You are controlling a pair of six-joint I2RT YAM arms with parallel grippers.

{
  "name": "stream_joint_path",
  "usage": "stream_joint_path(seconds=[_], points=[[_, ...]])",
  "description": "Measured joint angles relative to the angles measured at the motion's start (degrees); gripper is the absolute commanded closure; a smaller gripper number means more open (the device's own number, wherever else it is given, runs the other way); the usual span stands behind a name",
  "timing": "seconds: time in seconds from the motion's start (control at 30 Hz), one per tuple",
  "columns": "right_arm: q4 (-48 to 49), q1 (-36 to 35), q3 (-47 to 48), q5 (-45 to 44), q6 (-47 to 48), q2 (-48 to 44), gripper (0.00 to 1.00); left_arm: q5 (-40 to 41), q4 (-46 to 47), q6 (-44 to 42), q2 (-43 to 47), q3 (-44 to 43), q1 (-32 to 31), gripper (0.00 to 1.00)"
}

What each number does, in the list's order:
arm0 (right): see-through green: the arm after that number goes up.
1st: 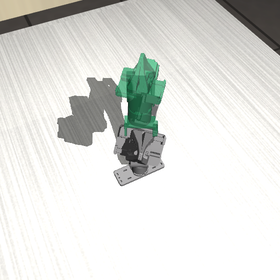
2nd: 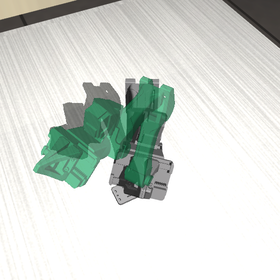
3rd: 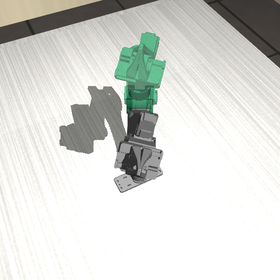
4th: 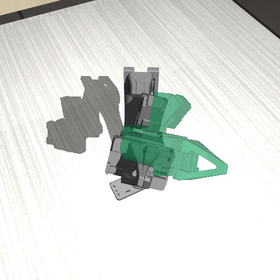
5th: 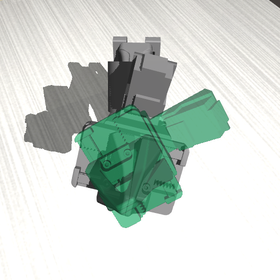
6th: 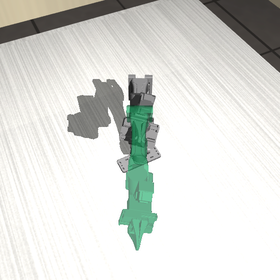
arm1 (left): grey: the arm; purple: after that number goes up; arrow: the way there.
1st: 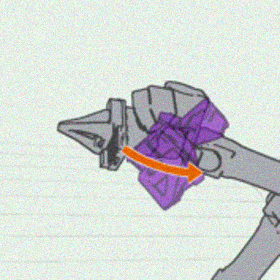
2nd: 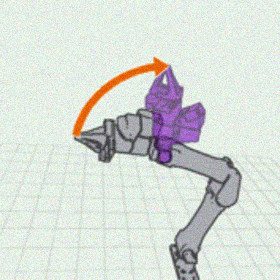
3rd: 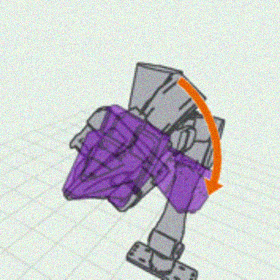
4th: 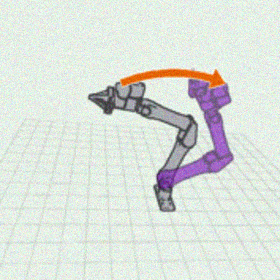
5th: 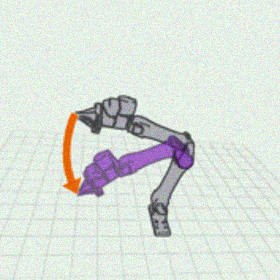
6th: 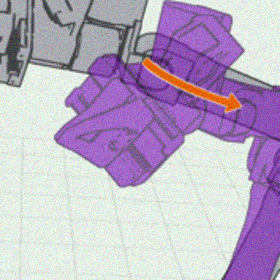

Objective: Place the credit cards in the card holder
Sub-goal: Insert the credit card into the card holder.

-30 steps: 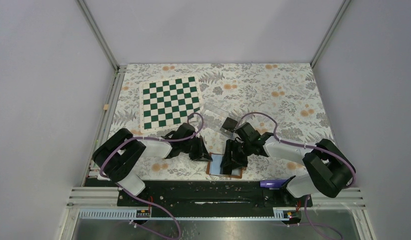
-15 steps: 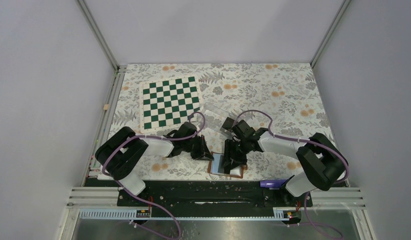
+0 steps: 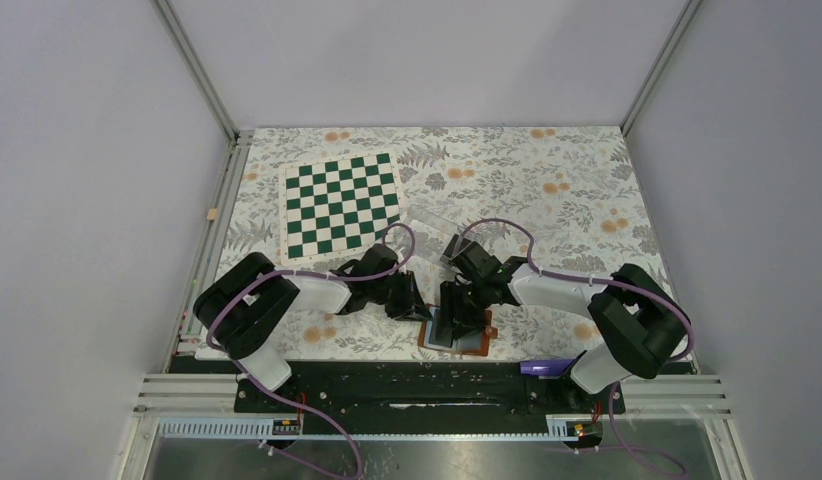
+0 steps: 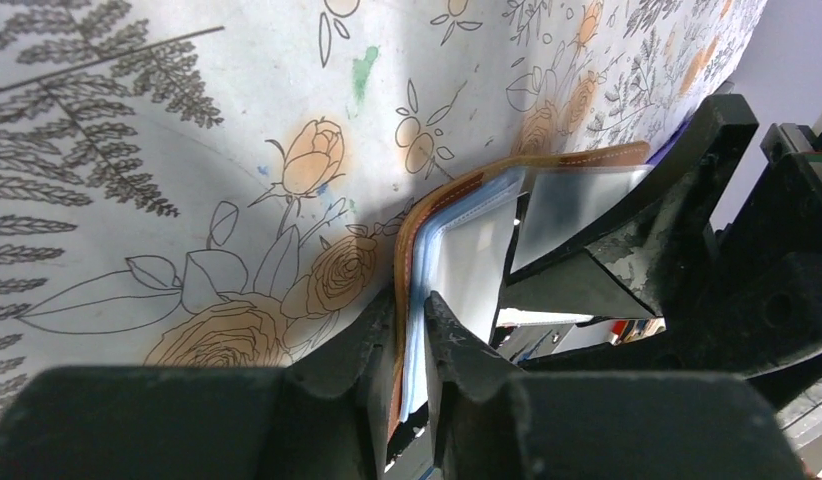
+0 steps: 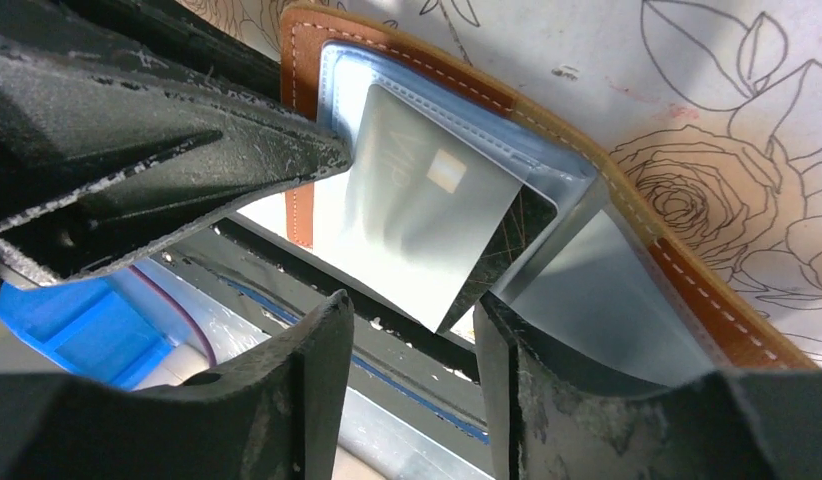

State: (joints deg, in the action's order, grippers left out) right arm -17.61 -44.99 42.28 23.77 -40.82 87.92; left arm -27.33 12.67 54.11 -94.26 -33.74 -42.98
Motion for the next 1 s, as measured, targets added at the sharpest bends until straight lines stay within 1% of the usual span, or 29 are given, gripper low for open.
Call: stream_joint_path(seconds=[0.13, 0.33, 0.63, 0.83, 0.9, 1.0], points=[[-0.3, 0.0, 0.0, -1.9, -0.1, -0.5, 0.39, 0.6, -1.1, -0.3, 0.4, -0.5, -0.3, 0.78], [-1.0, -0.1, 0.0, -6.1, -0.1, -2.8, 0.38, 3.8, -5.9, -2.3, 2.5, -1.4, -0.6, 0.78], [-0.8, -0.1, 3.2, -5.1, 1.7, 1.3, 0.38, 4.9, -8.6, -4.1, 2.5, -3.0, -1.5, 0.77], [-0.4, -0.1, 3.2, -4.0, 2.4, 1.1, 0.31, 5.9, -9.4, -5.0, 3.2, -3.3, -1.9, 0.72], [-0.3, 0.0, 2.8, -4.2, 2.4, -0.3, 0.29, 7.4, -10.7, -5.7, 4.5, -3.2, -2.1, 0.71], [0.0, 0.5, 1.2, -4.2, 1.9, -4.7, 0.26, 9.4, -13.6, -6.7, 7.4, -3.1, -2.1, 0.7]])
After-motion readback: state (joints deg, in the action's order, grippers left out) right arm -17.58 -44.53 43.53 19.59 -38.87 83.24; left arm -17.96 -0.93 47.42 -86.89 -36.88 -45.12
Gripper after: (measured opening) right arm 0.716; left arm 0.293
